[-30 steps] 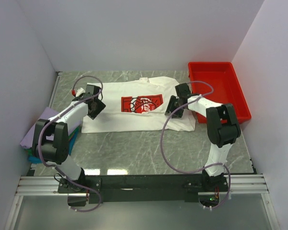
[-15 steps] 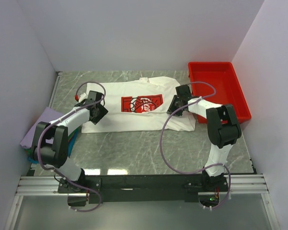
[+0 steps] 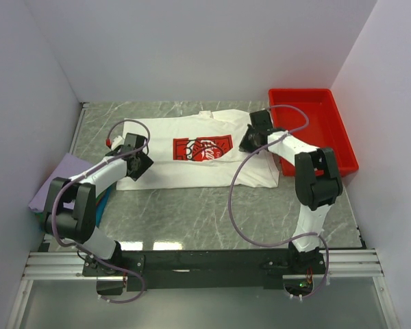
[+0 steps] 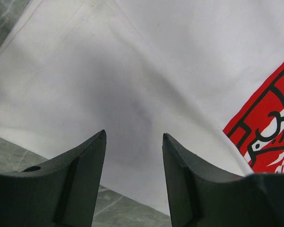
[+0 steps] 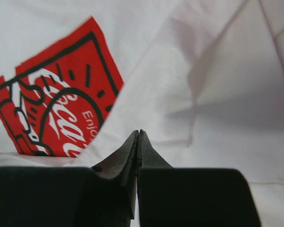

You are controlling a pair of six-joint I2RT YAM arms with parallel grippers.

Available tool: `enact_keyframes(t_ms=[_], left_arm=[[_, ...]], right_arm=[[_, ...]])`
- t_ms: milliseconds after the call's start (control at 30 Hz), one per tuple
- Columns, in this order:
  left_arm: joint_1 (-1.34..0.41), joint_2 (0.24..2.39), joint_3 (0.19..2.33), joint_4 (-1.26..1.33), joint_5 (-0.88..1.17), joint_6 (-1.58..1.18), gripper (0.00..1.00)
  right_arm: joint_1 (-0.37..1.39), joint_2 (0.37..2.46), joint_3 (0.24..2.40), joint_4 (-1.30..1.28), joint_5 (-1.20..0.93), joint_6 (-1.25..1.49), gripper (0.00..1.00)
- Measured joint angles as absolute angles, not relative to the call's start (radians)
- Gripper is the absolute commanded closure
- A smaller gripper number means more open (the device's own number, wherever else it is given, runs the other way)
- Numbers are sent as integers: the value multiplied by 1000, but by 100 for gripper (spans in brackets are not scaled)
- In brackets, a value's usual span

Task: Fold and stack the t-shirts
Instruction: Fold the tshirt

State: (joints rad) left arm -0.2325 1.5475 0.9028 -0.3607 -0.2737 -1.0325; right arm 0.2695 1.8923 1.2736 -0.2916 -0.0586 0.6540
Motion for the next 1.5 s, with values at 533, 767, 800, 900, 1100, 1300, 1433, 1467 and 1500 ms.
enact_keyframes(t_ms=[533,767,800,900,1100,1300,1433,1467,1500], left_arm=[[-233,1511,879,-351,-254,-1013,44],[-233,1497,876,-342,-239,-1009,44],[-233,1496,876,-340,-237,-1009,44],[-233,1494,876,-340,-236,-1007,44],[-233,1494,873,-340,-234,-1007,44],[-233,1494,872,-340,-234,-1007,44],[-233,1494,872,-340,-234,-1007,44],[-233,1494,872,-340,-234,-1007,44],[-233,1494,872,-340,-234,-1007,44]], right_arm=[[317,1918,1272,-328,5,632,61],[279,1862,1180,-303,7,639,59],[274,1853,1172,-297,8,639,58],[263,1841,1161,-280,7,640,57],[259,1840,1158,-270,4,646,57],[259,1845,1158,-261,-3,657,60],[259,1858,1158,-255,-17,661,63],[259,1861,1158,-254,-20,662,63],[259,1864,1159,-252,-22,663,64]])
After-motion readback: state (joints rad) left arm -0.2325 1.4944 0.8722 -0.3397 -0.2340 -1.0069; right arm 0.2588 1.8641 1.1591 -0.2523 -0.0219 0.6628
